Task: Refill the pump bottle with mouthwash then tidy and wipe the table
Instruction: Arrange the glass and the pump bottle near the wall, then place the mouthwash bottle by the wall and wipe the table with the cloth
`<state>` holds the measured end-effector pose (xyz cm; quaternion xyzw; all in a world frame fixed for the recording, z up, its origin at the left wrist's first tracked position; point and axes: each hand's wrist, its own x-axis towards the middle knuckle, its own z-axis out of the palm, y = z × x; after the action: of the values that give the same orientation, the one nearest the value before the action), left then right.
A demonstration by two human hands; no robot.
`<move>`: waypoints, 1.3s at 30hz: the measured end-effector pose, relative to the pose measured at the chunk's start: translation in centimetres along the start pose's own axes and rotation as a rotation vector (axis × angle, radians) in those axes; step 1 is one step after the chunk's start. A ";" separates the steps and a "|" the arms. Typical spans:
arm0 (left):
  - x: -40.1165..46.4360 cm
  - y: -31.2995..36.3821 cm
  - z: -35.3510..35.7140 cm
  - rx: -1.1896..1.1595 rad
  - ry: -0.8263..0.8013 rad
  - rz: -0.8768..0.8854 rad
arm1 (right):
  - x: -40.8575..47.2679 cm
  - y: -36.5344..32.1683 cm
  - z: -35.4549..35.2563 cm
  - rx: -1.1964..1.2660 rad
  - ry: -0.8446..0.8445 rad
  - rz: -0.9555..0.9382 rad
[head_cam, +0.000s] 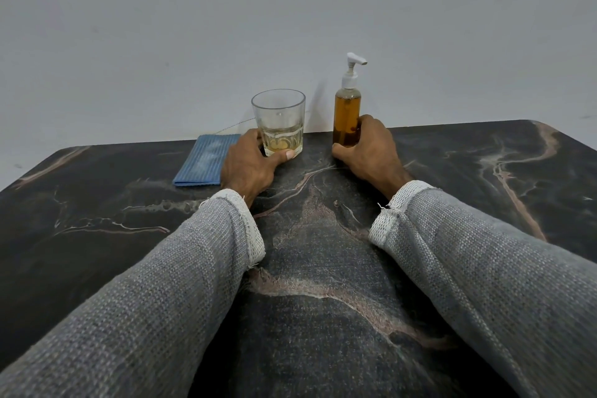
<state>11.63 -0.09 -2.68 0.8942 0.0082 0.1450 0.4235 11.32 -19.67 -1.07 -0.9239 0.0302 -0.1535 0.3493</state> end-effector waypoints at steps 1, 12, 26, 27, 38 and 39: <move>0.0 0.0 0.0 -0.001 -0.002 -0.001 | 0.0 0.0 0.0 0.001 0.001 0.000; 0.2 0.1 0.1 0.024 -0.009 -0.004 | 0.4 0.3 0.2 -0.012 0.009 -0.006; -3.7 1.9 -2.4 0.107 -0.062 0.002 | -5.0 -0.2 -2.6 0.165 0.009 0.039; -4.5 2.1 -2.8 0.112 -0.075 0.012 | -6.1 -0.1 -3.0 0.166 0.013 0.038; -20.2 7.4 -7.1 0.183 -0.192 0.125 | -20.1 -1.8 -11.0 0.145 0.070 -0.086; -21.6 8.0 -7.1 0.181 -0.203 0.140 | -21.3 -1.9 -11.6 0.145 0.080 -0.104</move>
<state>-11.78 -2.82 2.26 0.9372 -0.0838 0.0814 0.3286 -12.55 -22.13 2.81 -0.8896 -0.0149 -0.2101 0.4053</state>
